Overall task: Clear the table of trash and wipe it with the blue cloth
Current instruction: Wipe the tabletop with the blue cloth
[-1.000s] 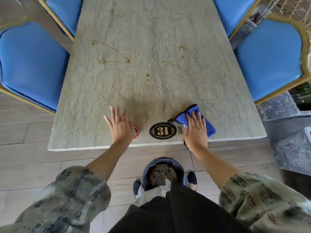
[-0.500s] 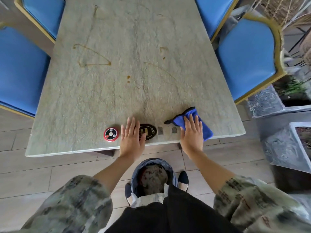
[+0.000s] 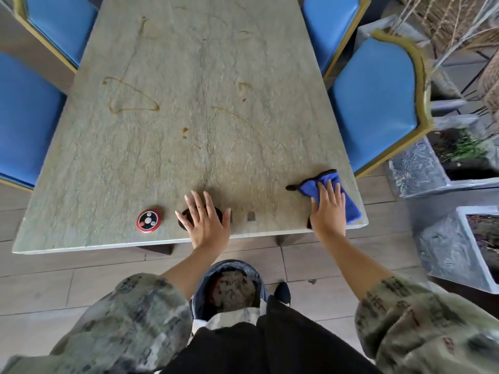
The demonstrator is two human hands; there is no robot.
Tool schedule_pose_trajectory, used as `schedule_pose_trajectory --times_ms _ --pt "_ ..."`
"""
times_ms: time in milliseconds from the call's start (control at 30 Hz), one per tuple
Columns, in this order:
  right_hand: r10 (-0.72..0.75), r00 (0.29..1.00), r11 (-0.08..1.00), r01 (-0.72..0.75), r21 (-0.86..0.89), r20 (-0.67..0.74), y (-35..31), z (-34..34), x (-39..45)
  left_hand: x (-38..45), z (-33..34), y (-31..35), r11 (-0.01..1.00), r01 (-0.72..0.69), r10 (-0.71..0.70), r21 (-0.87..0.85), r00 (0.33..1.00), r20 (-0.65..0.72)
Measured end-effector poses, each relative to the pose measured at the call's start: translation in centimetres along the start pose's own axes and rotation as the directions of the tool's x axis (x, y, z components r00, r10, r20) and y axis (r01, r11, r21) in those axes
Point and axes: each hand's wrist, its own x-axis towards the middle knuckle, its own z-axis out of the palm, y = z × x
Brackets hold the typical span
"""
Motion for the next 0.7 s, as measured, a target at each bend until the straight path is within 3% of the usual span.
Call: schedule_pose_trajectory --times_ms 100,200,267,333,400,500,633,700 --pt "0.061 0.998 0.998 -0.061 0.014 -0.029 -1.5 0.4 0.2 -0.3 0.3 1.7 1.0 0.018 -0.018 -0.023 1.0 -0.01" --pt "-0.235 0.97 0.972 0.232 0.047 0.059 -3.2 1.1 -1.0 -0.4 0.8 2.8 0.999 0.046 -0.046 -0.006 0.999 -0.022" --pt "-0.472 0.871 0.882 0.468 0.063 0.134 -2.6 1.4 -1.7 -0.3 1.1 3.0 0.998 0.063 -0.062 0.014 0.997 -0.036" --pt "-0.577 0.801 0.817 0.571 0.082 0.163 -0.6 0.9 -1.3 -0.1 1.4 3.0 0.998 0.061 -0.059 0.033 0.997 -0.044" --pt "-0.559 0.816 0.829 0.554 0.079 0.145 1.9 0.1 -0.3 -0.1 1.5 2.9 0.998 0.057 -0.056 0.03 0.998 -0.039" --pt "-0.406 0.908 0.914 0.403 0.052 0.1 4.2 -1.0 1.4 -0.1 1.5 2.9 0.998 0.057 -0.056 0.026 0.998 -0.043" --pt "-0.26 0.964 0.966 0.259 0.017 0.058 1.1 -0.1 1.8 -0.1 1.2 3.0 0.999 0.051 -0.051 0.018 0.998 -0.024" --pt "-0.297 0.951 0.955 0.294 0.043 0.083 -0.8 0.5 1.3 0.0 1.1 2.9 0.999 0.05 -0.049 0.02 0.999 -0.018"
